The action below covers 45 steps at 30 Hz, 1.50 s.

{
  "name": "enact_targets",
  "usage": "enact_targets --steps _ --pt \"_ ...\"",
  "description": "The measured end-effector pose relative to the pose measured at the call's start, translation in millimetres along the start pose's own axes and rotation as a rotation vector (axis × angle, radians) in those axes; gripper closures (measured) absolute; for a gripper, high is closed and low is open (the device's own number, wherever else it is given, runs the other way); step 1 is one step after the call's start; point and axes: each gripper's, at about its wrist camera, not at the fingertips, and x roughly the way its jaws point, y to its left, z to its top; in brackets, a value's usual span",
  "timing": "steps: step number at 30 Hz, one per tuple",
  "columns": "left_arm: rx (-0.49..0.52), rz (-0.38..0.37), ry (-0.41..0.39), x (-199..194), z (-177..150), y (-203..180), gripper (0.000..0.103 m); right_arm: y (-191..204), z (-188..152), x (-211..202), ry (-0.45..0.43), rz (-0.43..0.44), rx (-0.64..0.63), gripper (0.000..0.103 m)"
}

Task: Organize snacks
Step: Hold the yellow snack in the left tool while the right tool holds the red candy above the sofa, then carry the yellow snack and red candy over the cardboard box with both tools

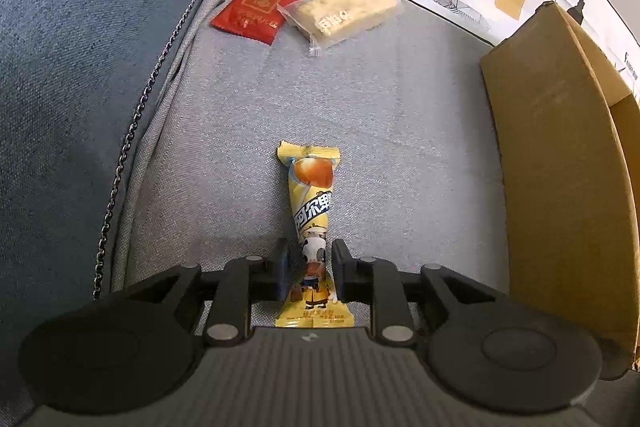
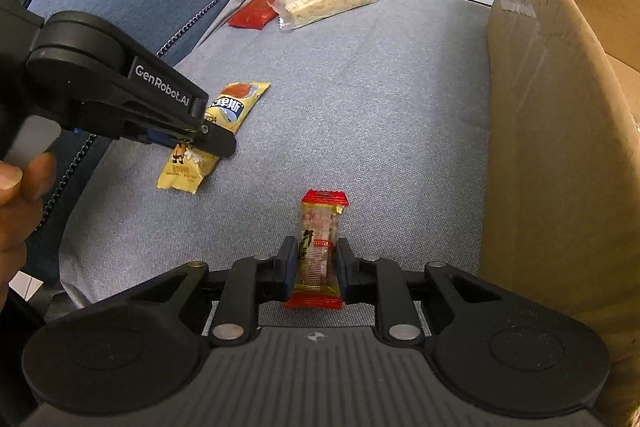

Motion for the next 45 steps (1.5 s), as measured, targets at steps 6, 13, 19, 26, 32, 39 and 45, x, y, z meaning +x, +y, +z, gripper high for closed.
enact_targets --steps 6,13,19,26,32,39,45 --pt "0.007 0.002 0.002 0.8 1.2 -0.4 0.078 1.2 -1.0 -0.3 -0.003 -0.002 -0.011 0.082" --pt "0.017 0.012 0.005 1.4 1.6 -2.1 0.078 2.4 -1.0 -0.9 -0.002 -0.005 -0.021 0.082" --pt "0.033 0.022 0.006 2.3 1.8 -4.0 0.079 3.9 -1.5 -1.6 -0.006 -0.011 -0.038 0.084" --pt "0.046 0.036 -0.011 -0.7 2.1 -5.6 0.093 6.1 0.4 -9.0 -0.05 -0.01 -0.032 0.086" --pt "0.013 0.002 -0.097 -17.5 6.6 -3.1 0.093 3.4 9.9 -35.5 -0.168 0.012 -0.004 0.086" --pt "-0.019 -0.073 -0.231 -43.8 12.1 -6.3 0.093 -14.8 23.1 -87.6 -0.354 0.022 0.055 0.086" --pt "-0.022 -0.113 -0.344 -62.2 16.0 -17.1 0.093 -35.6 25.5 -123.0 -0.483 0.025 0.087 0.086"
